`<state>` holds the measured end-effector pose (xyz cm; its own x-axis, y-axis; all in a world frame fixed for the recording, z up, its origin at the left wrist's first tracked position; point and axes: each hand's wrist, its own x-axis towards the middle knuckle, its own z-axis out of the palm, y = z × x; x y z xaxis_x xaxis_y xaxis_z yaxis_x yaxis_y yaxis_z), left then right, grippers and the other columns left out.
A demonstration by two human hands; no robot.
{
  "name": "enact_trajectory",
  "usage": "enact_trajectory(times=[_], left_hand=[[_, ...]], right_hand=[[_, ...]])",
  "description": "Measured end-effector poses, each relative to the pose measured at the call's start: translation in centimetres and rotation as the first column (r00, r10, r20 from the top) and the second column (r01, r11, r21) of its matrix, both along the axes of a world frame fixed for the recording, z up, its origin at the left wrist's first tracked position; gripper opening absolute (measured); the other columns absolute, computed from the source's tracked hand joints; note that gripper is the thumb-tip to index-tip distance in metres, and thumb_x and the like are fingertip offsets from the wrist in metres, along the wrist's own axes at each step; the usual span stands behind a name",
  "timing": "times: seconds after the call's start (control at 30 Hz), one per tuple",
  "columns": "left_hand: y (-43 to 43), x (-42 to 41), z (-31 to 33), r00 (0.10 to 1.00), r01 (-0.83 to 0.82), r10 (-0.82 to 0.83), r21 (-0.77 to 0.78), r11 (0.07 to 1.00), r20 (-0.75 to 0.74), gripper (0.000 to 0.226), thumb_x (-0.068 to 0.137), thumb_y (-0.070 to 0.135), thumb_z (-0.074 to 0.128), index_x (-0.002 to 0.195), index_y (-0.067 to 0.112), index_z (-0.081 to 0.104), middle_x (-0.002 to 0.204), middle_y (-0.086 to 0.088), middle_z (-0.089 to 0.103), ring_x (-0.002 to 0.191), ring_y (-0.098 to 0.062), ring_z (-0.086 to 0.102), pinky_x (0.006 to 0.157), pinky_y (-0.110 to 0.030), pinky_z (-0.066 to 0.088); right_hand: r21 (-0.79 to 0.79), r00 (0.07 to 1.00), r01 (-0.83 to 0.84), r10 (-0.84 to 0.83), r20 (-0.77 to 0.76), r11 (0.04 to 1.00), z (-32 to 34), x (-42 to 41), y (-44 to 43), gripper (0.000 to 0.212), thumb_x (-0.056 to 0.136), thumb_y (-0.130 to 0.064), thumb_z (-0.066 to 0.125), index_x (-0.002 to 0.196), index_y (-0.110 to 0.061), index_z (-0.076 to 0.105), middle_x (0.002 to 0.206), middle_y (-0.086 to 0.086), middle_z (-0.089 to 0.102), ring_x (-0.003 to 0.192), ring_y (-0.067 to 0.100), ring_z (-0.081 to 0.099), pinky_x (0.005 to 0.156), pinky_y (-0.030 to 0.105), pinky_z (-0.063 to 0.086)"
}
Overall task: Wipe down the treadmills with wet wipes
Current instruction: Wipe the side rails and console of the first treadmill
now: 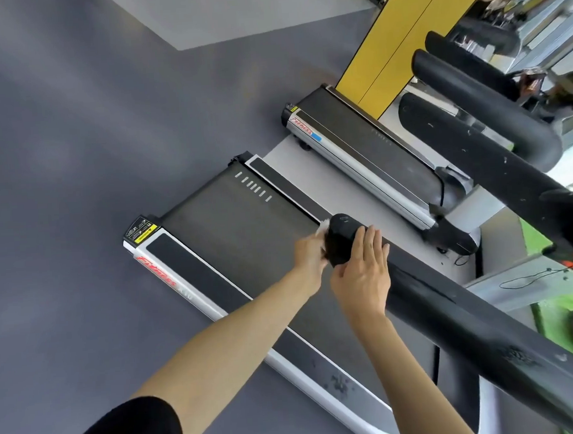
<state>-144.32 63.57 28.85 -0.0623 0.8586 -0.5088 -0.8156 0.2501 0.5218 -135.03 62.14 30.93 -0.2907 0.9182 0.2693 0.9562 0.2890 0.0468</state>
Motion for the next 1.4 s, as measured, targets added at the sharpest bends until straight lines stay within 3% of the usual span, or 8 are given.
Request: enact_trajectory(times=[0.17,0.37,0.6,0.77,0.9,1.1,1.3,1.4], left_hand=[[-2.8,1.8,-2.1,0.987,0.069,-0.046,-0.150,0.986,0.154,0.019,0.099,0.008,0.046,0.088,0.000,0.059,0.056,-0.005,0.059,0.057,-0.017,0.052,0.053,-0.022,0.045],[-0.9,-0.4,-1.4,0.968,-0.090,0.120,-0.139,0.986,0.223,0.029,0.100,0.011,0.041,0.116,-0.006,0.058,0.110,-0.022,0.065,0.092,-0.029,0.064,0.079,-0.034,0.052],[-3.3,1.9,-0.4,0.985,0.022,0.012,-0.189,0.982,0.173,0.024,0.101,0.012,0.043,0.093,-0.002,0.061,0.070,-0.011,0.068,0.075,-0.024,0.062,0.069,-0.030,0.050],[-0.6,-1.0,2.6,0.982,-0.056,0.060,0.030,0.998,-0.178,0.031,0.098,0.020,0.051,0.124,0.008,0.062,0.118,-0.008,0.066,0.114,-0.019,0.060,0.106,-0.033,0.043],[-0.4,-1.0,3.1,0.506,0.203,0.160,0.298,0.933,-0.848,0.033,0.101,0.016,0.043,0.128,0.013,0.061,0.132,-0.005,0.060,0.126,-0.016,0.051,0.100,-0.021,0.038],[-2.9,3.3,1.0,0.028,0.464,0.506,0.460,0.757,-0.862,0.037,0.105,0.030,0.025,0.122,0.019,0.056,0.129,0.000,0.057,0.131,-0.014,0.042,0.112,-0.037,0.032],[-0.9,-0.5,5.2,0.431,-0.081,0.359,0.361,0.929,-0.828,0.027,0.104,0.017,0.033,0.095,0.008,0.057,0.090,-0.009,0.062,0.089,-0.028,0.056,0.072,-0.034,0.039],[0.8,-1.2,4.9,0.313,-0.038,0.262,0.264,0.964,-0.913,0.030,0.104,0.020,0.032,0.096,0.003,0.055,0.084,-0.011,0.058,0.088,-0.032,0.057,0.067,-0.035,0.038]], right_hand=[[0.018,1.000,-0.023,0.022,0.020,1.000,0.0,0.0,-0.2,0.077,0.065,0.002,0.068,0.136,0.014,0.041,0.141,0.032,0.042,0.134,0.046,0.038,0.112,0.054,0.026],[0.003,1.000,-0.019,0.019,0.009,1.000,0.2,-0.3,-0.2,0.077,0.060,0.001,0.071,0.132,0.016,0.046,0.136,0.034,0.047,0.128,0.049,0.044,0.106,0.058,0.033],[0.008,0.999,-0.034,0.034,0.024,0.999,0.3,0.0,-0.4,0.084,0.053,-0.001,0.077,0.130,0.015,0.049,0.134,0.033,0.050,0.126,0.047,0.048,0.103,0.057,0.037],[-0.064,0.990,-0.075,0.067,-0.123,0.995,2.2,0.4,-0.7,0.069,0.074,0.000,0.060,0.140,0.006,0.041,0.149,0.023,0.036,0.141,0.036,0.032,0.116,0.041,0.020],[-0.009,0.971,-0.016,0.013,-0.237,1.000,3.9,3.2,-0.8,0.057,0.082,0.001,0.054,0.139,-0.001,0.047,0.149,0.015,0.042,0.139,0.028,0.038,0.111,0.033,0.033],[-0.062,0.973,0.093,-0.104,-0.206,0.994,2.8,5.3,-1.5,0.064,0.079,0.006,0.050,0.142,0.008,0.037,0.151,0.023,0.033,0.145,0.032,0.023,0.120,0.036,0.008],[-0.054,0.971,0.087,-0.097,-0.218,0.995,2.8,5.3,-1.6,0.069,0.079,0.002,0.048,0.146,0.005,0.031,0.155,0.020,0.026,0.147,0.030,0.017,0.121,0.035,0.007],[-0.036,0.969,0.091,-0.097,-0.226,0.995,2.4,5.2,-1.5,0.070,0.075,0.004,0.051,0.143,0.008,0.035,0.153,0.023,0.030,0.146,0.034,0.021,0.120,0.038,0.010]])
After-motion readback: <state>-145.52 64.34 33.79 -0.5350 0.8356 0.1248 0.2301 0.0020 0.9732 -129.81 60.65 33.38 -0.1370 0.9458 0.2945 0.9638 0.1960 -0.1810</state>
